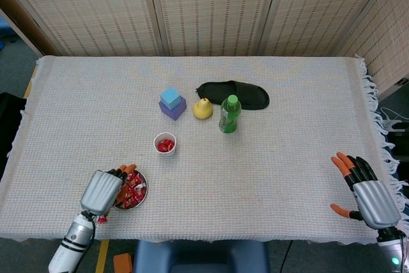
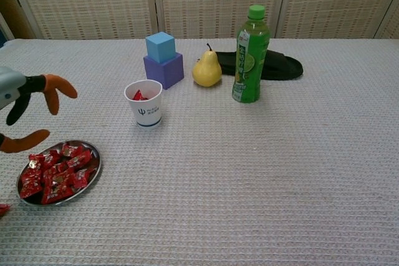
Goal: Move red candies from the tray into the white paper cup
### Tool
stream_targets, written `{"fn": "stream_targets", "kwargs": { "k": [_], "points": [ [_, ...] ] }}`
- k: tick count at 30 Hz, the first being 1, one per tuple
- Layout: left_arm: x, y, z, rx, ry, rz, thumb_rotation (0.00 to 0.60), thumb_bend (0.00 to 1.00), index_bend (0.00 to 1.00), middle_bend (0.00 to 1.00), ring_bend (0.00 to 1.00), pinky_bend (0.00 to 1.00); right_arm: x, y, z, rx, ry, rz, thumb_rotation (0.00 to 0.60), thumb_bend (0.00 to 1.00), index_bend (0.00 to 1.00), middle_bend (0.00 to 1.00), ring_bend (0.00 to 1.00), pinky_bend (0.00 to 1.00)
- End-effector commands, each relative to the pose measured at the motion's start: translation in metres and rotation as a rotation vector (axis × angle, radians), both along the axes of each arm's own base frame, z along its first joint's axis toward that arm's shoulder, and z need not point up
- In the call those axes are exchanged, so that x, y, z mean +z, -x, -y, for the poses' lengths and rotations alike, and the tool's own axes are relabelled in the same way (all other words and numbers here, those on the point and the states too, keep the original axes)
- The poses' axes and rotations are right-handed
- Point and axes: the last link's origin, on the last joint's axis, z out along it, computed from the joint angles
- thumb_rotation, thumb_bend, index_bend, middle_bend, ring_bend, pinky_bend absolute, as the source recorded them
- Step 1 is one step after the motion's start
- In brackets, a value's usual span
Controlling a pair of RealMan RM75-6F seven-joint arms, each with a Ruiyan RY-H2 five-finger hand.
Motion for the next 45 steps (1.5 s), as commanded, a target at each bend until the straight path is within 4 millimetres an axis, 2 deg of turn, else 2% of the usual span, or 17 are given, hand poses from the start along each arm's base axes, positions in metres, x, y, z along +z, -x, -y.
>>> {"fn": "stream_targets", "kwargs": {
  "k": [1,6,20,27,34,45],
  "points": [
    [0.012,0.023,0.032,0.037,0.022,0.043,0.600,0.38,0.20,0.39,0.66,0.98,-0.002,-0.001,-0.001,0.005,-0.006,-0.001,0.600,0.03,0.00,0.00,0.00,0.00],
    [0.011,0.045,0.055,0.076,0.037,0.073,0.600,0.38,0.19,0.39,0.65,0.98,-0.006,-0.003,-0.004,0.017,-0.021,-0.005,0.600,0.03,0.00,0.00,0.00,0.00],
    [-0.014,0.077,0.086,0.118,0.051,0.011,0.600,0.37,0.24,0.39,0.66,0.98,-0.011,-0.004,-0.006,0.018,-0.042,-0.023,0.600,0.03,0.00,0.00,0.00,0.00],
    [-0.029,0.089,0.087,0.149,0.074,-0.018,0.600,0.37,0.26,0.37,0.66,0.98,-0.014,-0.005,-0.006,0.019,-0.052,-0.029,0.600,0.03,0.00,0.00,0.00,0.00],
    [-0.039,0.092,0.083,0.144,0.066,-0.045,0.600,0.37,0.29,0.34,0.65,0.98,-0.014,-0.004,-0.006,0.016,-0.055,-0.034,0.600,0.03,0.00,0.00,0.00,0.00],
    [-0.043,0.102,0.078,0.162,0.042,-0.120,0.600,0.37,0.34,0.33,0.65,0.98,-0.013,-0.004,-0.006,0.013,-0.055,-0.033,0.600,0.03,0.00,0.00,0.00,0.00]
  ]
}}
